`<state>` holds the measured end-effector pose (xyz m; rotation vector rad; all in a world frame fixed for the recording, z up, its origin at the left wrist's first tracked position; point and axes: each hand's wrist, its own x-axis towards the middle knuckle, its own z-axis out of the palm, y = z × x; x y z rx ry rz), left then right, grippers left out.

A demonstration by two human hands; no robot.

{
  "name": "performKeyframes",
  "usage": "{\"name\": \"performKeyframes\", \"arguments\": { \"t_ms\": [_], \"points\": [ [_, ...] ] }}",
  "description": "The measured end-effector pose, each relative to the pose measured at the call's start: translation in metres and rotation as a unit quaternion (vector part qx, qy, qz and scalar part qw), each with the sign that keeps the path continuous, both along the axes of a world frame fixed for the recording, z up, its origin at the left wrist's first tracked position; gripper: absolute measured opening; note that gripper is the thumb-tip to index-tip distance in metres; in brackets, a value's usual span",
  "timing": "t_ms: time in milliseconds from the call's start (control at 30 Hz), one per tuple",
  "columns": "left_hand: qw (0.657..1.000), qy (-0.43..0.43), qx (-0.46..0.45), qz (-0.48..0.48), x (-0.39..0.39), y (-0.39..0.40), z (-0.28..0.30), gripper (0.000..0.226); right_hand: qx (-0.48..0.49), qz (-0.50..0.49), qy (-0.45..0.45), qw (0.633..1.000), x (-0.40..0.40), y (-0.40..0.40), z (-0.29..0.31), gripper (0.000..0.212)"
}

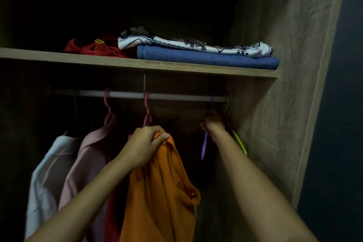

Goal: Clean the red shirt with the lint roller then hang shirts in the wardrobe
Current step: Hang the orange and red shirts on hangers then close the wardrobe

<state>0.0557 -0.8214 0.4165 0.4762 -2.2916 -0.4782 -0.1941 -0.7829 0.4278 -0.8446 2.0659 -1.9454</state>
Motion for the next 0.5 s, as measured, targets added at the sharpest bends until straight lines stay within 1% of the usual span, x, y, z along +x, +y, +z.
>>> {"name": "performKeyframes", "arguments": {
  "t_ms": [133,200,267,400,433,500],
  "points": [
    [1.0,-0.01,0.002,0.007,-0.001,-0.004,-0.006,0.021,-0.034,-0.008,0.001,0.999,0.011,-0.002,0.014,0.036],
    [1.0,-0.02,-0.002,0.015,0.0,-0.007,-0.008,0.022,-0.055,-0.001,0.001,0.998,0.02,0.002,0.02,0.028],
    [1.0,-0.02,-0.005,0.019,0.003,-0.009,-0.009,0.021,-0.072,0.012,-0.008,0.997,0.03,0.006,0.024,0.016],
    [1.0,-0.009,-0.015,0.021,0.014,-0.008,-0.006,0.019,-0.041,0.063,-0.006,0.997,0.055,0.016,0.02,0.028],
    [0.999,-0.008,-0.023,0.022,0.017,-0.008,-0.006,0.019,-0.021,0.059,0.023,0.998,0.061,0.018,0.018,0.03],
    [0.999,0.006,-0.025,0.021,0.025,-0.009,-0.004,0.019,0.035,0.007,0.133,0.99,0.07,0.024,0.012,0.036]
  ]
}}
